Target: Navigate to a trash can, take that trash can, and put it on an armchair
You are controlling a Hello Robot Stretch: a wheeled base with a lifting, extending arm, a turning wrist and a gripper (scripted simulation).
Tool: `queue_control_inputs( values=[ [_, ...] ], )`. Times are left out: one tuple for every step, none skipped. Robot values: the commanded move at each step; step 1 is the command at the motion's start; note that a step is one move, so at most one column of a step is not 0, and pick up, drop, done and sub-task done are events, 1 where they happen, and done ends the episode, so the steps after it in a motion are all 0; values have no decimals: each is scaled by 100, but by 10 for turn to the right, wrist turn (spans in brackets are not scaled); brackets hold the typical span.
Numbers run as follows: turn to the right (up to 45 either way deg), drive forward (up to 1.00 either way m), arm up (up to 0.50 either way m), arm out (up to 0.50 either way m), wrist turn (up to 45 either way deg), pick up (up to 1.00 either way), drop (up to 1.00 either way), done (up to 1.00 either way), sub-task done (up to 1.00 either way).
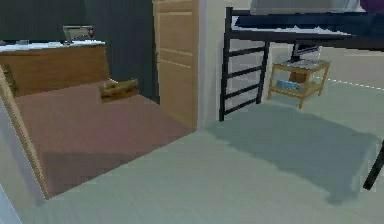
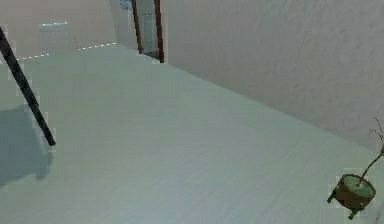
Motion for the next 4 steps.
queue_control_inputs(
  values=[
    [30,0,0,0,0,0,0,0,0],
    [0,25,0,0,0,0,0,0,0],
    [-450,0,0,0,0,0,0,0,0],
    [-420,0,0,0,0,0,0,0,0]
  ],
)
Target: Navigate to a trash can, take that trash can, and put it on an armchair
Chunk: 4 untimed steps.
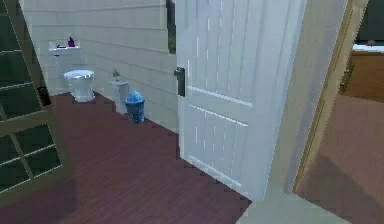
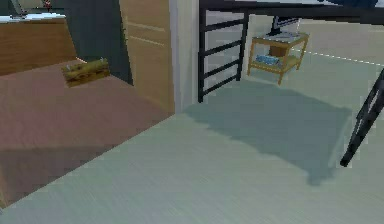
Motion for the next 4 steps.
queue_control_inputs(
  values=[
    [0,40,0,0,0,0,0,0,0],
    [-270,0,0,0,0,0,0,0,0],
    [0,100,0,0,0,0,0,0,0],
    [-180,0,0,0,0,0,0,0,0]
  ],
)
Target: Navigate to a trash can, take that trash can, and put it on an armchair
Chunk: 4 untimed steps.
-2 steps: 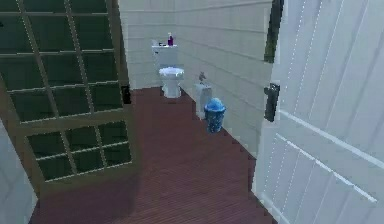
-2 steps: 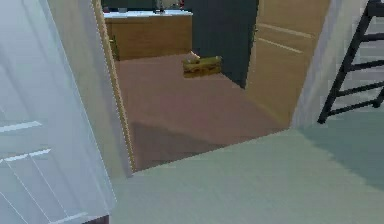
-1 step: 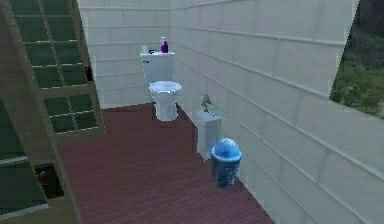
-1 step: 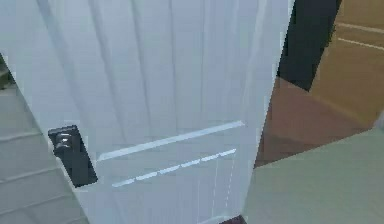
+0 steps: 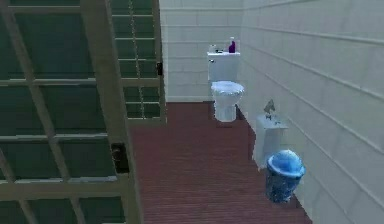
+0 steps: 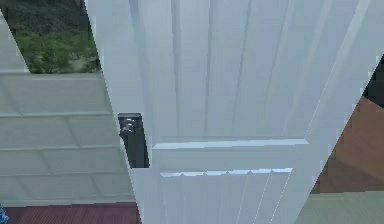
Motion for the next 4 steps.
queue_control_inputs(
  values=[
    [0,10,0,0,0,0,0,0,0],
    [-450,0,0,0,0,0,0,0,0],
    [-120,0,0,0,0,0,0,0,0],
    [450,0,0,0,0,0,0,0,0]
  ],
)
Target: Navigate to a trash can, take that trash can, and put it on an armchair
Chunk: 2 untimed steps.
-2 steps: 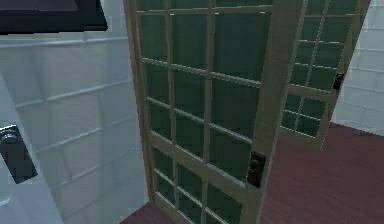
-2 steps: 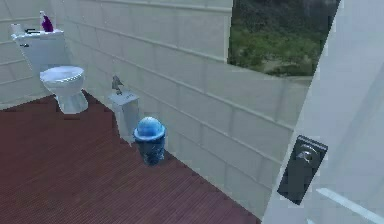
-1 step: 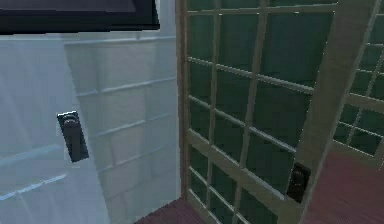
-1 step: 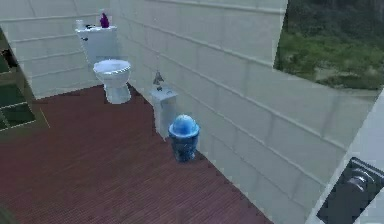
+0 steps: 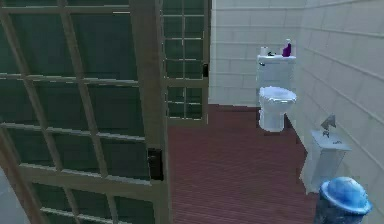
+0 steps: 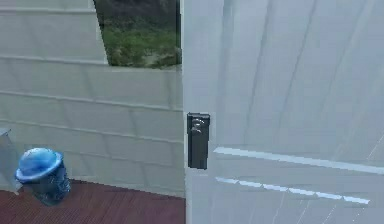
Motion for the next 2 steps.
queue_control_inputs(
  values=[
    [330,0,0,0,0,0,0,0,0],
    [30,0,0,0,0,0,0,0,0]
  ],
)
